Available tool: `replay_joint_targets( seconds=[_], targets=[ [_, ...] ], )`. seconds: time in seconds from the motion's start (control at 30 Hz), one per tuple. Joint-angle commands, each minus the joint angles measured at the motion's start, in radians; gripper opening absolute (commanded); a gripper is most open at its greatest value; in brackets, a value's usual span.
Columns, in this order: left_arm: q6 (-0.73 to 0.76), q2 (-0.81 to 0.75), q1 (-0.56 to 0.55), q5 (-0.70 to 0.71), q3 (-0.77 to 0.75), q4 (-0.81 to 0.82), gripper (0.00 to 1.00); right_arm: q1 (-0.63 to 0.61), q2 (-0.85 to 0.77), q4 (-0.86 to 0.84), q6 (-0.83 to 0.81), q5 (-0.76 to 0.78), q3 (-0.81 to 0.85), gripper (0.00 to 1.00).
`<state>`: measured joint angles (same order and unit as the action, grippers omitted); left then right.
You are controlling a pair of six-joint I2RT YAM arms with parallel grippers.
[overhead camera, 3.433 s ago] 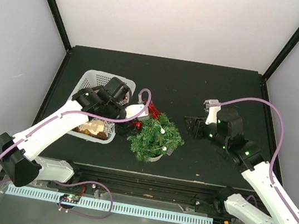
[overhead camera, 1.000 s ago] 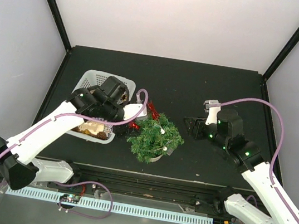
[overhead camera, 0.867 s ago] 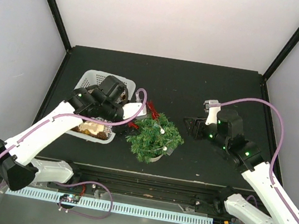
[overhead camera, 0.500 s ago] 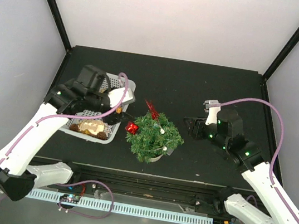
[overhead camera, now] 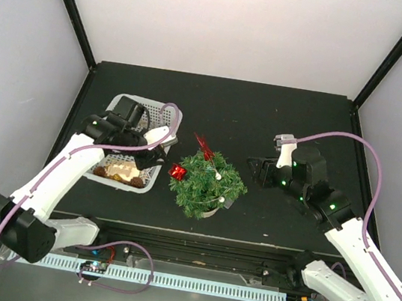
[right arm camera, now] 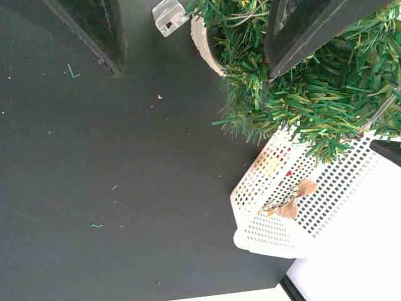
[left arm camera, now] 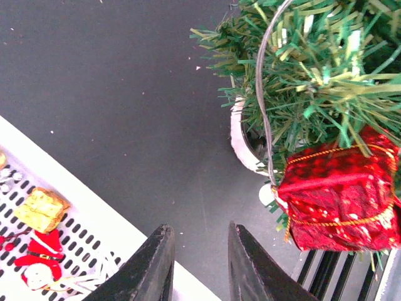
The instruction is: Decorate the small christmas tree
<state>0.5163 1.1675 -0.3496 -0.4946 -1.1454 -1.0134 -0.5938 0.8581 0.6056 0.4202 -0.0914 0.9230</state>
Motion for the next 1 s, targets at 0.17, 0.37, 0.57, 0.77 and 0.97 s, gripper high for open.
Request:
replay_joint_targets(
  seconds=[0.17, 0.37, 0.57, 0.77, 0.97],
  targets=[
    [-0.030, 0.046, -0.069, -0.043, -0.014, 0.022, 0.26, 0.003, -0.010, -0.023, -0.012, 0.010, -0.012, 0.62],
    [-0.050, 0.040, -0.149, -0.065, -0.023, 0.007, 0.26, 0.003, -0.005, -0.026, -0.016, 0.013, -0.016, 0.62],
    [-0.044, 0.059, -0.164, -0.047, -0.039, 0.002, 0.26, 0.002, -0.001, -0.035, -0.013, 0.004, -0.024, 0.62],
    [-0.035, 0.069, -0.165, 0.017, -0.038, 0.028, 0.26, 0.004, -0.002, -0.034, -0.012, 0.005, -0.020, 0.62],
    [-0.027, 0.051, -0.164, 0.076, -0.016, 0.049, 0.26, 0.003, -0.001, -0.034, -0.015, 0.010, -0.019, 0.62]
  ],
)
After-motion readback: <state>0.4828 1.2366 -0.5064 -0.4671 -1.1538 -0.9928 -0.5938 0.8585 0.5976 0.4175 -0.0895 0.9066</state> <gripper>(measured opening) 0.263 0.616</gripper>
